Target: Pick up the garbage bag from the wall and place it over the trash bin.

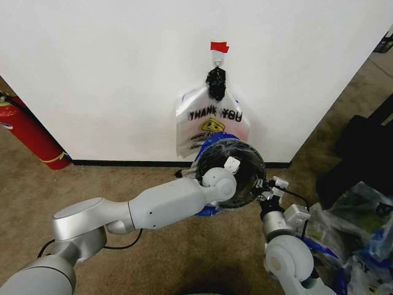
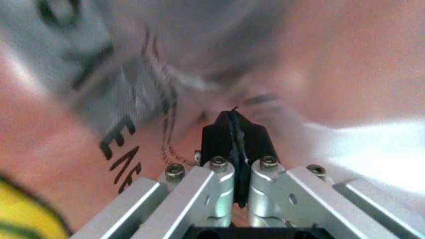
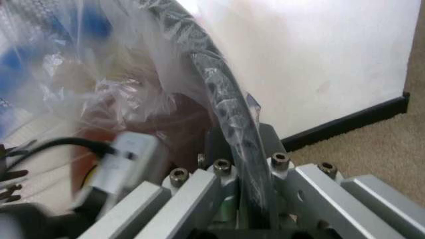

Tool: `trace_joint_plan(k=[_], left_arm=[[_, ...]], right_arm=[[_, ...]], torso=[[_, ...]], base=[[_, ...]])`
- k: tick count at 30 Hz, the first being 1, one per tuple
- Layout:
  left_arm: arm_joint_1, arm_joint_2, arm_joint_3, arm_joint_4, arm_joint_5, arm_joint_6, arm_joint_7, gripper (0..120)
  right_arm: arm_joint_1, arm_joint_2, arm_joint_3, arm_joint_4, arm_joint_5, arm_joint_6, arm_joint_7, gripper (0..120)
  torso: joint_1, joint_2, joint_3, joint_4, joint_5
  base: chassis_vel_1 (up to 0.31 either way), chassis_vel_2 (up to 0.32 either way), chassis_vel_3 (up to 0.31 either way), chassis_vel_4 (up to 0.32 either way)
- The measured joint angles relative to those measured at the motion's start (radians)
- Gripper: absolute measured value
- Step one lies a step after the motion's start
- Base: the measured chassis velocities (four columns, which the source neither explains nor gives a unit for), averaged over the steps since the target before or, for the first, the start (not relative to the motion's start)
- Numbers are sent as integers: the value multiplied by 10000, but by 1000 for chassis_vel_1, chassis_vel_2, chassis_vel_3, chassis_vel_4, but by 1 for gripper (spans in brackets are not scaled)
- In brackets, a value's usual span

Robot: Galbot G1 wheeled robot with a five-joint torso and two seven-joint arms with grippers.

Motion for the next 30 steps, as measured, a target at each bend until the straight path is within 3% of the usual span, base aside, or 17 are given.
trace_joint_plan(k=[6, 7, 9, 15, 24, 30], left_arm=[[-13, 716, -27, -1755, 192, -212, -13, 0], [55, 1016, -273, -2522, 290, -547, 0, 0], [99, 1147, -563, -2708, 404, -980, 59, 0], [115, 802, -762, -2075, 898, -1786, 182, 0], [71, 100, -316, -417, 1957, -1503, 240, 0], [69, -20, -196, 10, 2121, -1499, 320, 0]], right_arm=[[152, 64, 128, -14, 683, -276, 418, 0], [206, 59, 184, -51, 776, -292, 461, 0], [183, 45, 201, -65, 778, -296, 464, 0], [111, 104, 178, -76, 749, -294, 450, 0], [-84, 81, 183, 68, 687, -201, 266, 0], [-149, 50, 222, 187, 721, -200, 254, 0]], torso=[[0, 0, 0, 2, 0], [-1, 0, 0, 1, -2], [-1, 0, 0, 3, 0], [-1, 0, 0, -1, 0], [-1, -2, 0, 0, 2], [-1, -2, 0, 2, 2]], base=[[0, 0, 0, 0], [0, 0, 0, 0], [0, 0, 0, 0], [0, 0, 0, 0], [0, 0, 0, 0], [0, 0, 0, 0]])
